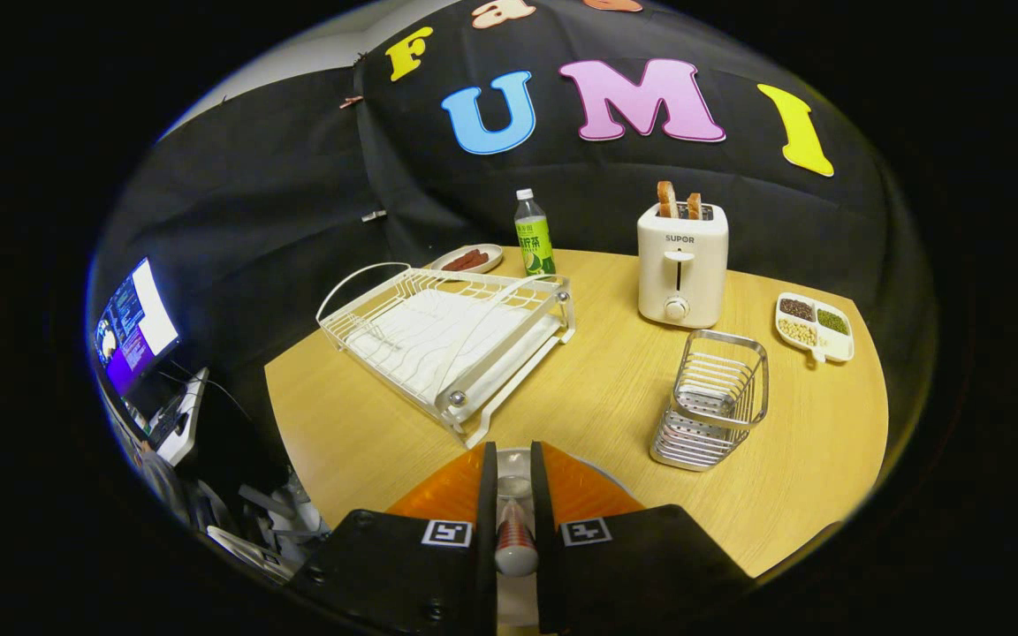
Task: Take the plate from the dish rack, then take the spoon from the basket and place it into the plate.
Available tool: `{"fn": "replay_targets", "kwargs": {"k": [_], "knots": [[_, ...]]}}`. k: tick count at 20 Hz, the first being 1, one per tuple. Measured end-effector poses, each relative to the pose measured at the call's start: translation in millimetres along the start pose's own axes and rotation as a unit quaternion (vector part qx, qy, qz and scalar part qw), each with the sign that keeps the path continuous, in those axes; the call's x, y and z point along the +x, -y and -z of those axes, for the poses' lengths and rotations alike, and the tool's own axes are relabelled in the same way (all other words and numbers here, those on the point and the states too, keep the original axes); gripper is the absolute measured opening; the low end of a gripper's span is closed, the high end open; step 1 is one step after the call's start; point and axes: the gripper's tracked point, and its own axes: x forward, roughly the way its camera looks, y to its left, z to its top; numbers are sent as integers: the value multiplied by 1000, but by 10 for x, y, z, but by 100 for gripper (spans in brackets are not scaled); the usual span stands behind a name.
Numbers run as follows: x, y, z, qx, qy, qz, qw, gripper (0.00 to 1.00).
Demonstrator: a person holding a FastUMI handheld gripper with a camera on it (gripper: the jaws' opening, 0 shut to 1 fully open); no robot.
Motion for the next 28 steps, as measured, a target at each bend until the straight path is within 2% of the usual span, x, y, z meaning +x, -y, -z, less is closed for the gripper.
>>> {"fn": "replay_targets", "kwargs": {"k": [8, 12, 14, 15, 16, 18, 23, 28], "knots": [[-11, -19, 87, 6, -19, -1, 1000, 22], [-31, -20, -36, 14, -11, 3, 1000, 25], [-20, 55, -140, 19, -4, 25, 999, 59], [-26, 85, -232, 22, 6, 33, 999, 62], [-42, 113, -326, 24, 16, 46, 999, 78], [-135, 215, -525, 30, 36, 81, 996, 97], [-690, 318, -1227, 74, 119, 180, 974, 99], [-1333, 49, -1920, 82, 210, 239, 945, 98]]}}
